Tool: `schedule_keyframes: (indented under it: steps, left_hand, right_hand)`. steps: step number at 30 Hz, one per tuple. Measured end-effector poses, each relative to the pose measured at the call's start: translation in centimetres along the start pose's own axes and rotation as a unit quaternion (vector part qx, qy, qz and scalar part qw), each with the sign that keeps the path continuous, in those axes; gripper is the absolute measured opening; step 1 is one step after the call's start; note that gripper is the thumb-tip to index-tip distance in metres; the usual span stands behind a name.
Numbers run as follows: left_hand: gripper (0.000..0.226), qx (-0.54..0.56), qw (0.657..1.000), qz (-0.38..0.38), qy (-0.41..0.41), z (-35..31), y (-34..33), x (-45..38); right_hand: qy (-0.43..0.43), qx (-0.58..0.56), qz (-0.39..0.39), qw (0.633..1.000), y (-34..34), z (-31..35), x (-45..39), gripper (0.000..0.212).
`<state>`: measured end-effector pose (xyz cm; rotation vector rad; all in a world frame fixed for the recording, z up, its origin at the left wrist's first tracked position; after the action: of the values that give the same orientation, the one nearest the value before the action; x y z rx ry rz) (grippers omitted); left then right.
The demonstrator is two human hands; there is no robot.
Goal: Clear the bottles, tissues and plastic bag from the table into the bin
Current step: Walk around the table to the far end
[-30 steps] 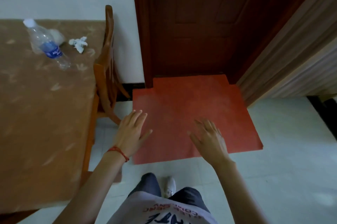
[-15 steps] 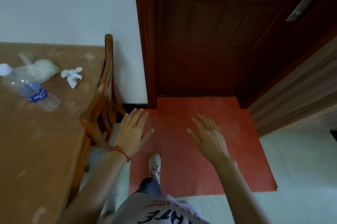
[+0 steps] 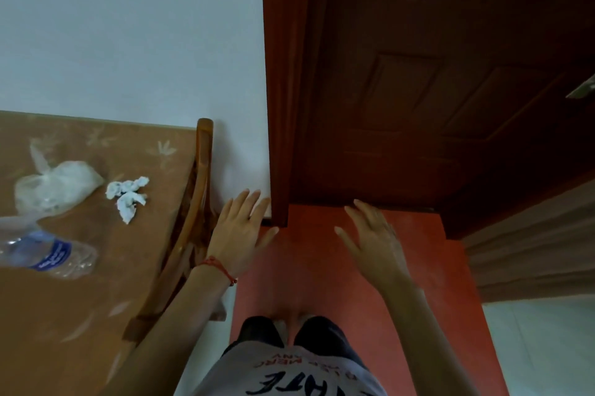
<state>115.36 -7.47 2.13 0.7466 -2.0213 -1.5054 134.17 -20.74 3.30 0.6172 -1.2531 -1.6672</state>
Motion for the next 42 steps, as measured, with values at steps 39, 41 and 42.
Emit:
schedule_keyframes:
  steps: [39,41,42]
  left_hand:
    - [0.061,0.005,0.797,-0.196,0.571,6.5,4.6,5.5]
    - [0.06,0.006,0.784,-0.208,0.584,7.7,4.8,6.5]
    - [0.059,0.008,0.779,-0.213,0.59,8.3,4.8,6.9]
  right_hand:
    - [0.593,0.0,0.129,0.795,-2.5,22.6,-21.2,0.044]
    - [0.607,0.0,0.131,0.784,-3.4,24.4,-21.1,0.044]
    - [0.612,0.001,0.133,0.78,-3.8,25.2,-21.0,0.043]
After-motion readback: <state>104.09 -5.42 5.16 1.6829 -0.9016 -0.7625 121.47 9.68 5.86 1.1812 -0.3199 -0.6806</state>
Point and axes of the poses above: each hand's wrist, its own x-axis away from the middle knuckle, its own y-axis out of the back of the hand, z = x × y, the point moved 2 cm from there along -x, towards the middle knuckle, and after that the axes turned 1 degree about z, right-handed, at the moved point
